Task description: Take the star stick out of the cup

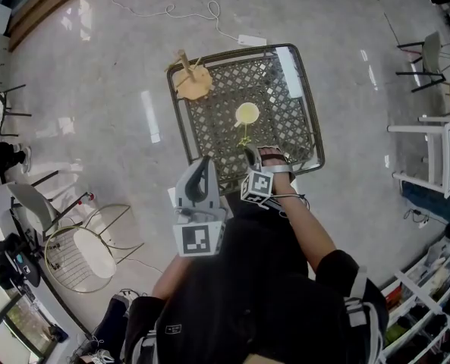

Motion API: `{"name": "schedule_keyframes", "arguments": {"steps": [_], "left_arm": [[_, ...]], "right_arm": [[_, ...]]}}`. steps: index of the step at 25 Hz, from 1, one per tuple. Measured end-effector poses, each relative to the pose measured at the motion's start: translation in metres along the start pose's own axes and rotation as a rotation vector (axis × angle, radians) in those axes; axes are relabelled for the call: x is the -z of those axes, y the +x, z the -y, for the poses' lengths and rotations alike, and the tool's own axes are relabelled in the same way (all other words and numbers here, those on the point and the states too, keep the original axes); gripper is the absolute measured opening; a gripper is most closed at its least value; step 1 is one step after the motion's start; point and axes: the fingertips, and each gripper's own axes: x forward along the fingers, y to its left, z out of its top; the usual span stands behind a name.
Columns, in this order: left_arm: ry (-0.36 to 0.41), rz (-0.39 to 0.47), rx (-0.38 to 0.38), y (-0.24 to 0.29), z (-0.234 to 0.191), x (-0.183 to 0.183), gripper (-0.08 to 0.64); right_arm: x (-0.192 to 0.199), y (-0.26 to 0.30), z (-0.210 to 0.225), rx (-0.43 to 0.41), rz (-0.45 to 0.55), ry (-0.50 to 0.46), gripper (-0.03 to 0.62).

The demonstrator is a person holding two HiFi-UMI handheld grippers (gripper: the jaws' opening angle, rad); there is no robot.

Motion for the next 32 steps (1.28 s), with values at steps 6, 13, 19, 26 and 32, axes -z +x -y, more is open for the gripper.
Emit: {"name": "schedule_keyframes", "arguments": {"steps": [6,13,19,26,32], "left_arm": [[0.007,0.004,-0.006,-0.006,0.002,-0.001,0.015],[0.011,-0.006,-0.018,-0.008,0.004,-0.002,0.015],[0.012,-0.005,-0.027,-0.006,0.002,0.001,0.015],[0.003,-0.008,-0.032,-0.002,0.001,0.003,0.015],[0.000,-0.005,-0.031,0.001,-0.001,0.002,0.015]], "right_arm": [[0.001,0.001,0.001,0.018,-0.005,-0.003,0.052],[0.005,0.007,0.003,0.014,-0.010,-0.013,0.052],[0.000,0.010,0.003,0.012,0.003,-0.016,0.052],[-0.002,0.011,0.006,0.017,0.008,-0.033,0.052],[-0.005,0.012,0.011,0.020,0.008,-0.047,0.052]]}}
